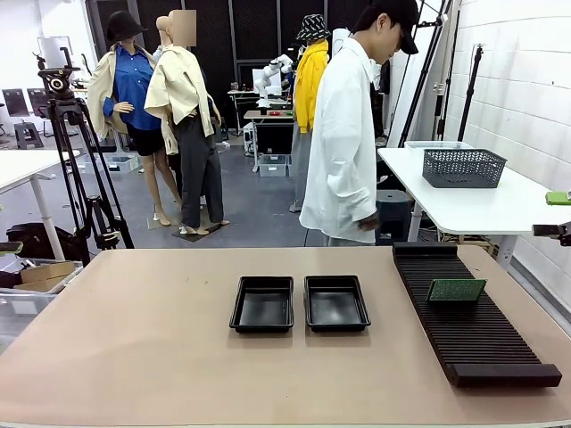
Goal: Inspect and transfer BCBs to ESD trays.
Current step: Pick up the Blank PCB from the PCB Rack and place it in the left ESD tray.
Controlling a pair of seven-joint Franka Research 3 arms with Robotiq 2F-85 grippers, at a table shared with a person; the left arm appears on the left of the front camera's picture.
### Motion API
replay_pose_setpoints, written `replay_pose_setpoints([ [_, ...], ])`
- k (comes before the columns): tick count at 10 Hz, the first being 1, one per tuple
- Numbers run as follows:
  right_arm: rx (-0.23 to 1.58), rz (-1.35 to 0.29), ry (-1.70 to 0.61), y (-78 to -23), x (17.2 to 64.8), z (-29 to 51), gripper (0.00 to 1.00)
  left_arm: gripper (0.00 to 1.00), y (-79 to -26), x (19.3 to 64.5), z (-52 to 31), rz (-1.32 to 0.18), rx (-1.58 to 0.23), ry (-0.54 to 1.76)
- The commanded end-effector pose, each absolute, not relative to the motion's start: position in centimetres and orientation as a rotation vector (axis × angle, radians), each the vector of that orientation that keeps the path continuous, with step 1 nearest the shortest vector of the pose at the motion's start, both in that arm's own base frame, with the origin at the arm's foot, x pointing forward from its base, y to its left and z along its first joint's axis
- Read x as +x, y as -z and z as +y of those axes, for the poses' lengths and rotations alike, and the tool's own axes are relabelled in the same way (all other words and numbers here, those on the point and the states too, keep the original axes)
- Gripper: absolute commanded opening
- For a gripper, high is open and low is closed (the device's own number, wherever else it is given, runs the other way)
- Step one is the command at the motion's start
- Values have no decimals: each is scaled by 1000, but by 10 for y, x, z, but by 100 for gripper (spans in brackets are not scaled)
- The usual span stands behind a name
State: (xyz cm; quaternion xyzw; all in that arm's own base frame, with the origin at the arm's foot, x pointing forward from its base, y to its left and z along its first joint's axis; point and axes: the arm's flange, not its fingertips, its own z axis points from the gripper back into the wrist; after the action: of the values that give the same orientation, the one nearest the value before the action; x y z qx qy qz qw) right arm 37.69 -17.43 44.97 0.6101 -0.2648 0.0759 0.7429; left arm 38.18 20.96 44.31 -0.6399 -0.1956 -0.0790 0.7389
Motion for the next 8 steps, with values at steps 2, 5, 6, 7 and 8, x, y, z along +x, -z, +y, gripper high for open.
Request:
replay_pose_setpoints([
  [2,1266,-607,-228,-459,391,-165,100,100,-444,381,212,-425,-1394,168],
  [5,1052,-585,-418,-475,425,-137,100,100,-444,381,212,-425,-1394,168],
  [6,965,-557,-495,-479,436,-124,100,100,-444,381,212,-425,-1394,168],
  [7,889,-531,-562,-482,445,-113,100,100,-444,381,212,-425,-1394,168],
  [8,815,-501,-619,-484,452,-102,100,100,-444,381,212,-425,-1394,168],
])
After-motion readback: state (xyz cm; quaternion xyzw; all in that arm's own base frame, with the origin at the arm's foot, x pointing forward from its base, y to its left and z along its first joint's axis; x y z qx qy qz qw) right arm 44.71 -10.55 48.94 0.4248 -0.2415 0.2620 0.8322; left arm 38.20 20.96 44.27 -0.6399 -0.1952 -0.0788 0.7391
